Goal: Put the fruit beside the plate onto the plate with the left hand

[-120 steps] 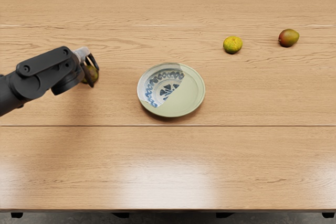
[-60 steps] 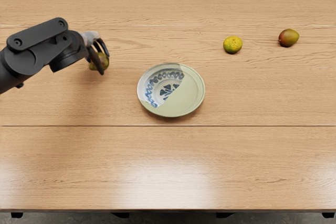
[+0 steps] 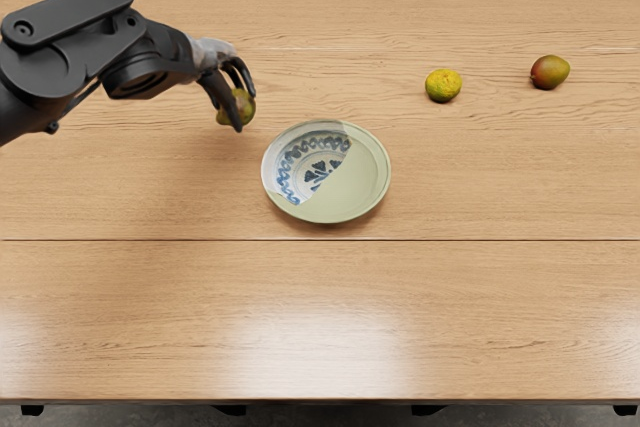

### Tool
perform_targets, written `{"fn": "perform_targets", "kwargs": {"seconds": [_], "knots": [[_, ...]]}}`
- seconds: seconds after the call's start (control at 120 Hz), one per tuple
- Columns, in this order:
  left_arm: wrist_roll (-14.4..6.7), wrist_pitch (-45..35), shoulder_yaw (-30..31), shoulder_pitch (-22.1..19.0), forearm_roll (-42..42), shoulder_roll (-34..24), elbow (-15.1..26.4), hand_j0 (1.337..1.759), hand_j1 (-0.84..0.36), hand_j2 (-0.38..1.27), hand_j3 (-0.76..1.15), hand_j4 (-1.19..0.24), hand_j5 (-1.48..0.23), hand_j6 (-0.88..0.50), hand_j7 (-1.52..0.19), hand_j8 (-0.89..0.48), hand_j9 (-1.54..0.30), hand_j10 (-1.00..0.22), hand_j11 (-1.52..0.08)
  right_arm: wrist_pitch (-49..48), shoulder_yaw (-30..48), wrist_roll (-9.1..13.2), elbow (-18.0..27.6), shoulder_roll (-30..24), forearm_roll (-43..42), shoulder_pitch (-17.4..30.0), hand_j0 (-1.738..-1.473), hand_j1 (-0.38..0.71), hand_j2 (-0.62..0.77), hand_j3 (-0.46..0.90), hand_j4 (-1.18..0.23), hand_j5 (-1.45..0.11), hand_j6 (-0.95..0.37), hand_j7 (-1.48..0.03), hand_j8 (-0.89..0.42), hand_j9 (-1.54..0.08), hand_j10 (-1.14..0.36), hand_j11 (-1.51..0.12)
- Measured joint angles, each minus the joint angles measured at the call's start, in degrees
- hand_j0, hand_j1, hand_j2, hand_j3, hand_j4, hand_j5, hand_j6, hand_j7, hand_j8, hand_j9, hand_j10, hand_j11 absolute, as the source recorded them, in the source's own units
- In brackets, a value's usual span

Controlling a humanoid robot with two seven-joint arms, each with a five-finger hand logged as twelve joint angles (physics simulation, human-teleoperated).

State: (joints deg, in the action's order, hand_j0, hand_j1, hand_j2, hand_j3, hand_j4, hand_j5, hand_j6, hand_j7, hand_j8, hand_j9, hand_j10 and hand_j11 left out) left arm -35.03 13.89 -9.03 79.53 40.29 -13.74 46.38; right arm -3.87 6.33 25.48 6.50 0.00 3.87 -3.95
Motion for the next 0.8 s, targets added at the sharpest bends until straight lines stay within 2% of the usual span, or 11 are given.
{"fn": "perform_targets", "kwargs": {"seconds": [0.083,0.117,0.2,0.25,0.308,0.358,0.442,0.558,0.625,0.8], "knots": [[0.0,2.0,-1.0,0.6,-1.4,0.0,0.1,1.653,-0.42,0.64,0.0,-0.64,-1.18,-0.31,-1.12,-0.35,-1.08,-0.5,-1.07,0.0,0.0,0.0,0.0,0.0,0.0,0.0,-1.658,-0.35,0.0,0.0,0.0,0.0,0.0,0.0,0.0,0.0,0.0,0.0],[0.0,2.6,-1.4,0.7,-1.9,0.1,0.1,1.653,-0.39,0.57,0.0,-0.64,-1.18,-0.31,-1.13,-0.35,-1.08,-0.51,-1.08,0.0,0.0,0.0,0.0,0.0,0.0,0.0,-1.658,-0.35,0.0,0.0,0.0,0.0,0.0,0.0,0.0,0.0,0.0,0.0],[0.0,3.9,-1.9,1.6,-2.9,1.7,0.2,1.654,-0.39,0.63,0.0,-0.68,-1.18,-0.32,-1.12,-0.37,-1.09,-0.55,-1.09,0.0,0.0,0.0,0.0,0.0,0.0,0.0,-1.658,-0.35,0.0,0.0,0.0,0.0,0.0,0.0,0.0,0.0,0.0,0.0],[0.0,4.6,-2.1,2.1,-3.7,2.4,0.2,1.654,-0.37,0.57,0.0,-0.69,-1.18,-0.34,-1.13,-0.37,-1.09,-0.57,-1.09,0.0,-0.1,0.0,0.0,0.0,0.0,0.0,-1.658,-0.35,0.0,0.0,0.0,0.0,0.0,0.0,0.0,0.0,0.0,0.0],[0.0,5.6,-2.2,3.0,-4.7,2.9,0.2,1.654,-0.39,0.63,0.0,-0.7,-1.19,-0.33,-1.13,-0.37,-1.09,-0.59,-1.09,0.0,-0.1,0.0,0.0,0.0,0.0,0.0,-1.658,-0.35,0.0,0.0,0.0,0.0,0.0,0.0,0.0,0.0,0.0,0.0],[0.0,6.4,-2.3,3.6,-5.5,3.7,0.2,1.654,-0.39,0.62,0.0,-0.72,-1.19,-0.33,-1.14,-0.36,-1.09,-0.59,-1.1,0.0,0.0,0.0,0.0,0.0,0.0,-0.1,-1.658,-0.35,0.0,0.0,0.0,0.0,0.0,0.0,0.0,0.0,0.0,0.0],[0.0,7.5,-2.9,3.6,-6.3,5.0,0.2,1.654,-0.4,0.65,0.0,-0.73,-1.19,-0.32,-1.13,-0.4,-1.1,-0.66,-1.1,0.0,-0.1,0.0,0.0,0.0,0.0,-0.3,-1.658,-0.35,0.0,0.0,0.0,0.0,0.0,0.0,0.0,0.0,0.0,0.0],[0.0,8.5,-3.6,3.6,-6.9,6.6,0.2,1.654,-0.41,0.7,0.0,-0.76,-1.21,-0.32,-1.13,-0.38,-1.11,-0.74,-1.11,0.0,-0.1,0.0,0.0,0.0,0.0,-0.6,-1.658,-0.35,0.0,0.0,0.0,0.0,0.0,0.0,0.0,0.0,0.0,0.0],[0.0,8.6,-4.0,3.7,-7.1,7.4,0.2,1.654,-0.38,0.62,0.0,-0.77,-1.2,-0.33,-1.12,-0.4,-1.11,-0.76,-1.12,0.0,0.0,0.0,0.0,0.0,0.0,-0.7,-1.658,-0.35,0.0,0.0,0.0,0.0,0.0,0.0,0.0,0.0,0.0,0.0],[0.0,8.7,-4.9,3.6,-7.6,9.1,0.1,1.654,-0.37,0.66,0.0,-0.8,-1.19,-0.36,-1.13,-0.4,-1.12,-0.81,-1.12,0.0,0.0,0.0,0.1,0.0,0.0,-0.9,-1.658,-0.35,0.0,0.0,0.0,0.0,0.0,0.0,0.0,0.0,0.0,0.0]]}}
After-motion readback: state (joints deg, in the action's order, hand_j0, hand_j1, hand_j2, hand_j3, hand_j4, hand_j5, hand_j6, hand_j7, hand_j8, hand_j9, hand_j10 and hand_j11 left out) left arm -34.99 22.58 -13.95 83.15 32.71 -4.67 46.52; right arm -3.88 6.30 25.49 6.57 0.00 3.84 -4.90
